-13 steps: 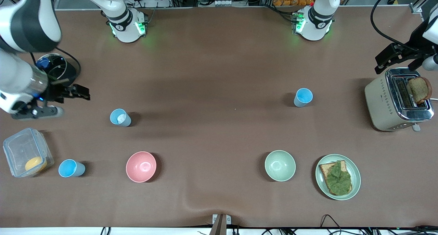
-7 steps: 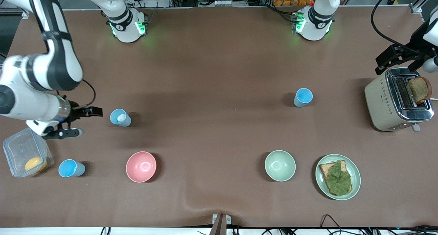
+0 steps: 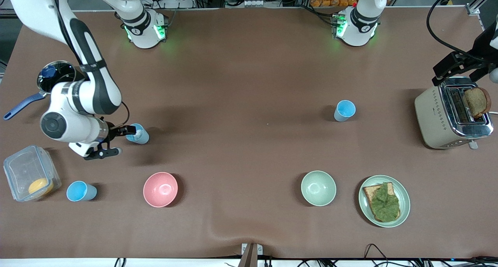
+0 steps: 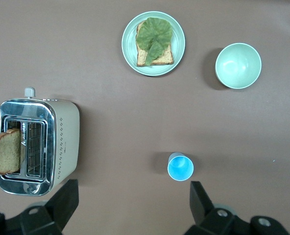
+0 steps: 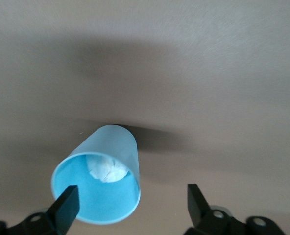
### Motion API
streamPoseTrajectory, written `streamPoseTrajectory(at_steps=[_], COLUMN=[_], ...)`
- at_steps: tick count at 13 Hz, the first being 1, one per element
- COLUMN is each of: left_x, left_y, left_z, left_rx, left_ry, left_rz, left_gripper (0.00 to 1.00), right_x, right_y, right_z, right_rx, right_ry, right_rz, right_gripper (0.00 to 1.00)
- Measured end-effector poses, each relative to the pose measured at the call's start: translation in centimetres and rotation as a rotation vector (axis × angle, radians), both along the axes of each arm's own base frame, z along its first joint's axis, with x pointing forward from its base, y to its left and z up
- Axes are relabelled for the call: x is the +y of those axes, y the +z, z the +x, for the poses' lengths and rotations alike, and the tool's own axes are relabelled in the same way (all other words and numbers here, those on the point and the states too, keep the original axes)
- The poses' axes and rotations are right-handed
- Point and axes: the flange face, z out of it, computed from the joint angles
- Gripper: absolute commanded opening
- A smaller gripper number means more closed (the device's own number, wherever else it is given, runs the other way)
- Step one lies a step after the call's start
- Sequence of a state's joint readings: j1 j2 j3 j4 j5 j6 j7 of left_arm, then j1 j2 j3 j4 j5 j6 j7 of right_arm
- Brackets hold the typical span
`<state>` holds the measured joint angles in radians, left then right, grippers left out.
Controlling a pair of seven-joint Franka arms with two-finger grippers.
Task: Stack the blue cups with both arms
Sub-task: 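Reach the right gripper down to the blue cup holding the white ball, then grasp the blue cup with the right gripper and carry it toward the table middle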
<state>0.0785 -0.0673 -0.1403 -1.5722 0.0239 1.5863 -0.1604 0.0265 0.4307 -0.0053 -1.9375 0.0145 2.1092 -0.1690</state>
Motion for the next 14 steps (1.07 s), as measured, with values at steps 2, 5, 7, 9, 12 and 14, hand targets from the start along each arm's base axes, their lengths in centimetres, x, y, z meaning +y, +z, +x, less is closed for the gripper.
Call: streamPoseTrajectory(at_steps=[2, 5, 7, 9, 12, 14], left_x=[0.0, 0.0, 0.0, 0.0, 0.1, 0.1], left_y=[0.0, 0.0, 0.0, 0.0, 0.0, 0.0], left_z=[0.0, 0.0, 0.0, 0.0, 0.0, 0.0], left_rx=[0.000, 0.000, 0.000, 0.000, 0.000, 0.000], left_ry=[0.000, 0.000, 0.000, 0.001, 0.001, 0.002], left_rz=[0.000, 0.000, 0.000, 0.000, 0.000, 0.000], left_gripper=[1.00, 1.00, 1.00, 1.00, 1.00, 1.00], right_x=[0.0, 0.1, 0.7, 2.7, 8.8, 14.4], right_y=[-2.4, -3.7, -3.5, -3.2, -1.2, 0.6], right_z=[-0.3, -0.6, -0.3, -0.3, 0.0, 0.0], right_rx=[0.032, 0.054, 0.047, 0.061, 0.090, 0.089], right_ry=[0.018, 0.047, 0.060, 0.094, 0.133, 0.083], right_rz=[0.004, 0.012, 0.014, 0.015, 0.027, 0.089], right_gripper=[0.00, 0.00, 0.00, 0.00, 0.00, 0.00])
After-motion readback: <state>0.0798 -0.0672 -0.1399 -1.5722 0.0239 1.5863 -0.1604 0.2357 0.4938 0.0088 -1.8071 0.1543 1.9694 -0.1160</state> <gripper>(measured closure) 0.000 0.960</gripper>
